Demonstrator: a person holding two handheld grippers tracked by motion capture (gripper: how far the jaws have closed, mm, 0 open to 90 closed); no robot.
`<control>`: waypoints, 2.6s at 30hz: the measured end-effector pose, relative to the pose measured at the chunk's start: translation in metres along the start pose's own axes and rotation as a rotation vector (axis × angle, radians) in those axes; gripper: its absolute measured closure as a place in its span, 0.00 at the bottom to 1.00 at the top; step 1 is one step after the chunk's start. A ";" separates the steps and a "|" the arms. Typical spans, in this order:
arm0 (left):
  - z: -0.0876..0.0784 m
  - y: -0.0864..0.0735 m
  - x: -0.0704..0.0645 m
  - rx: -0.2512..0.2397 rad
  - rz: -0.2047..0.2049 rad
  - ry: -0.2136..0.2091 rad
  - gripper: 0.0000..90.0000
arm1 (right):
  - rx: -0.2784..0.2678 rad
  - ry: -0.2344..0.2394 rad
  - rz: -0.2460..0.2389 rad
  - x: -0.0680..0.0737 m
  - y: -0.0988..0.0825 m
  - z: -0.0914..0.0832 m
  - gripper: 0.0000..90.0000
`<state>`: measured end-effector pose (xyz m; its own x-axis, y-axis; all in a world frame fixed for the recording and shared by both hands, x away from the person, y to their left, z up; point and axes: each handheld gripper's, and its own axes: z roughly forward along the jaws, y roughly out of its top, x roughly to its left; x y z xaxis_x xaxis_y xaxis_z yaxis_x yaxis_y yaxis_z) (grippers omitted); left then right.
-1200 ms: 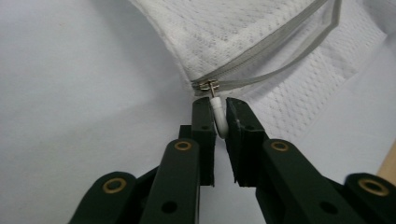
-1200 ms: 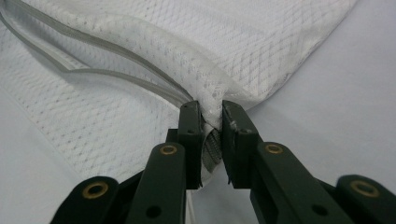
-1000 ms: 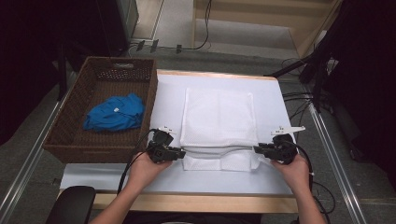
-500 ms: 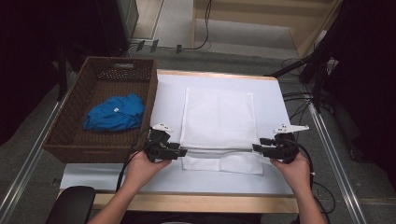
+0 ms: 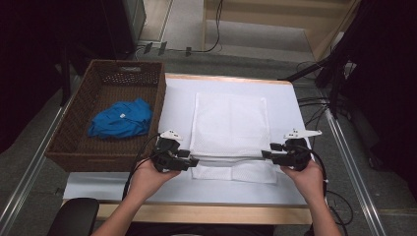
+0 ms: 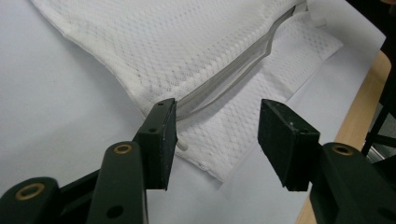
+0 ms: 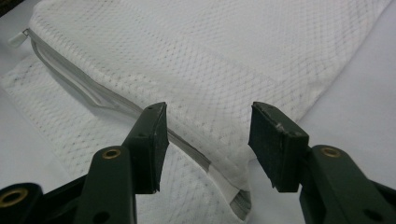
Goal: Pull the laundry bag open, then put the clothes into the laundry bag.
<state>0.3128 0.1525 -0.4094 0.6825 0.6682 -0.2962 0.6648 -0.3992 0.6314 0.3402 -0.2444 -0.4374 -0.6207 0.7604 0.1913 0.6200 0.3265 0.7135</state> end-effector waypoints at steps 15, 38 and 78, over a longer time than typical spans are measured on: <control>-0.022 0.010 -0.008 -0.003 0.012 -0.057 0.44 | 0.003 0.038 -0.029 0.012 0.010 0.012 0.46; -0.058 0.021 -0.002 0.007 0.061 -0.040 0.43 | 0.004 0.057 -0.071 0.021 0.014 0.020 0.46; -0.124 0.031 0.038 -0.044 0.023 0.052 0.44 | -0.005 0.106 -0.062 0.030 0.020 0.026 0.46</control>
<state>0.3221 0.2432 -0.3119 0.6801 0.6912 -0.2444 0.6345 -0.3880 0.6685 0.3466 -0.2010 -0.4347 -0.7052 0.6749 0.2172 0.5767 0.3679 0.7294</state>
